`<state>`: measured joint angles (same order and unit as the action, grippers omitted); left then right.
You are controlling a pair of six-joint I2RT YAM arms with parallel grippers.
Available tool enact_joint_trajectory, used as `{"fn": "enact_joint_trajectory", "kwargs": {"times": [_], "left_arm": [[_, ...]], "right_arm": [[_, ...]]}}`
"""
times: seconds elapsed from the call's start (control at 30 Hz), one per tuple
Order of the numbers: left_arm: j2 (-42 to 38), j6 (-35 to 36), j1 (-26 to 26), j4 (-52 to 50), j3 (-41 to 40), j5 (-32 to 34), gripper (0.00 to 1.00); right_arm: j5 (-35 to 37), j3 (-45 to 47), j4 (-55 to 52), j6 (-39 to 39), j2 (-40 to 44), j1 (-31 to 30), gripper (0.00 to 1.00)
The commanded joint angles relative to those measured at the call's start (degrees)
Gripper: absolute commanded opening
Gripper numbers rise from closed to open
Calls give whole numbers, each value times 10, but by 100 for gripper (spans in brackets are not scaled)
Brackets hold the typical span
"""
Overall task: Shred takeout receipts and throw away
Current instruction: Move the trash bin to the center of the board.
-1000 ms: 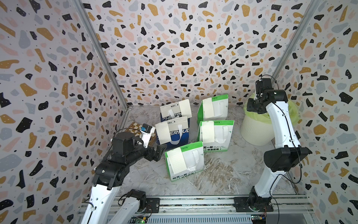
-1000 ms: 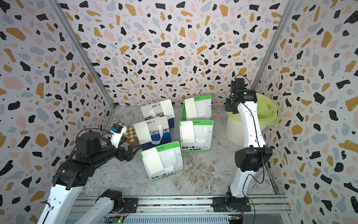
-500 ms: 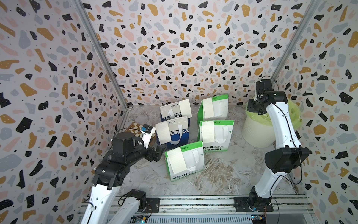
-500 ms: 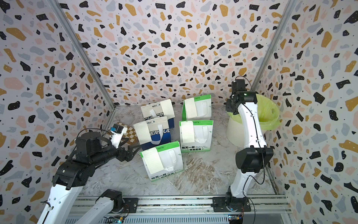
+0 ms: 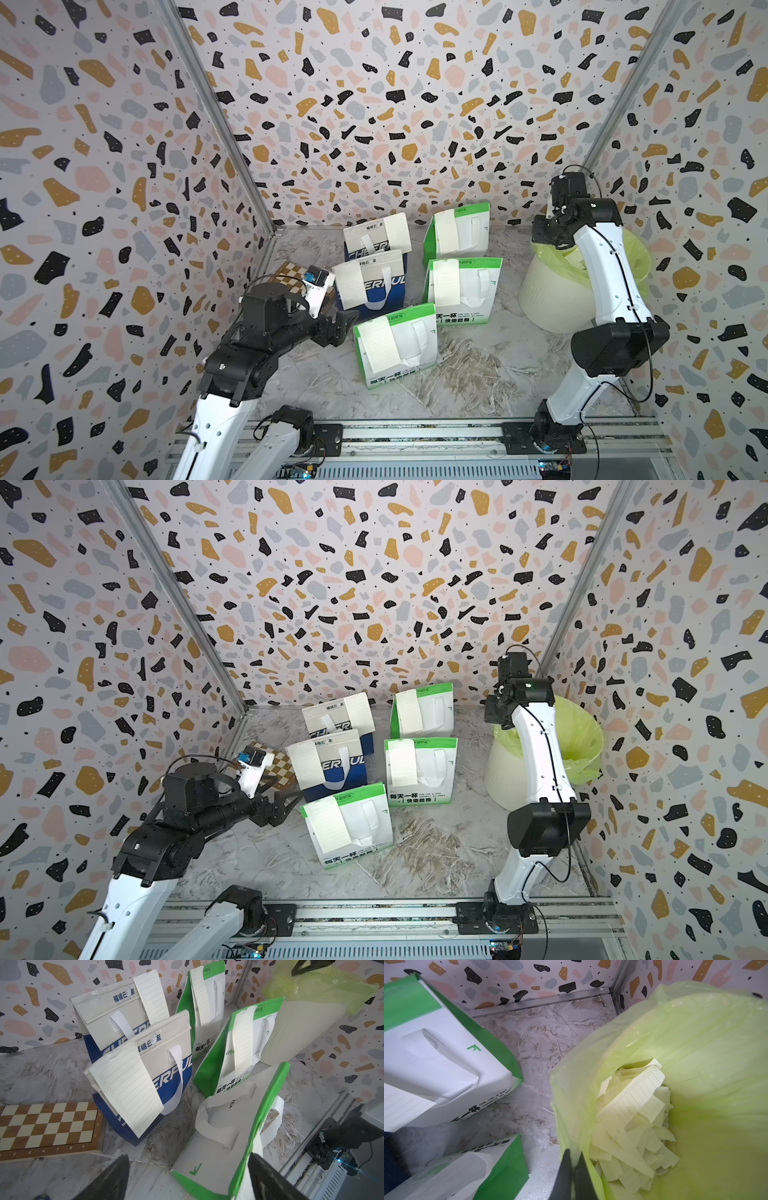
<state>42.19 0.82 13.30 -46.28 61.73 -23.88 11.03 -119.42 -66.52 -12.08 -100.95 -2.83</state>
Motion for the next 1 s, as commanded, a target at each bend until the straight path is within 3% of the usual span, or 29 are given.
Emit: {"fn": "enact_joint_trajectory", "kwargs": {"times": [0.0, 0.13, 0.2, 0.4, 0.43, 0.57, 0.63, 0.87, 0.97], "left_arm": [[4, -4, 3, 4, 8, -20, 89], [16, -8, 5, -6, 17, -40, 90], [20, -6, 7, -10, 20, -50, 100], [12, 48, 18, -39, 27, -48, 100], [10, 62, 22, -49, 29, -39, 100], [22, 122, 40, -107, 49, -45, 100], [36, 137, 48, -128, 61, -52, 99], [52, 195, 60, -165, 79, -93, 74], [52, 222, 61, -179, 77, -79, 67]], "right_arm": [[-9, 18, -33, 3, 53, -13, 0], [-10, 51, -54, 0, 85, -46, 0], [-14, 68, -61, -2, 98, -64, 0], [-12, 110, -72, -15, 136, -119, 0], [-6, 109, -77, -17, 141, -127, 5], [-5, 86, -91, -20, 162, -152, 47], [-22, 77, -92, -24, 176, -159, 59], [-76, 42, -84, -44, 215, -200, 70], [-141, 46, -23, -23, 243, -248, 70]]}}
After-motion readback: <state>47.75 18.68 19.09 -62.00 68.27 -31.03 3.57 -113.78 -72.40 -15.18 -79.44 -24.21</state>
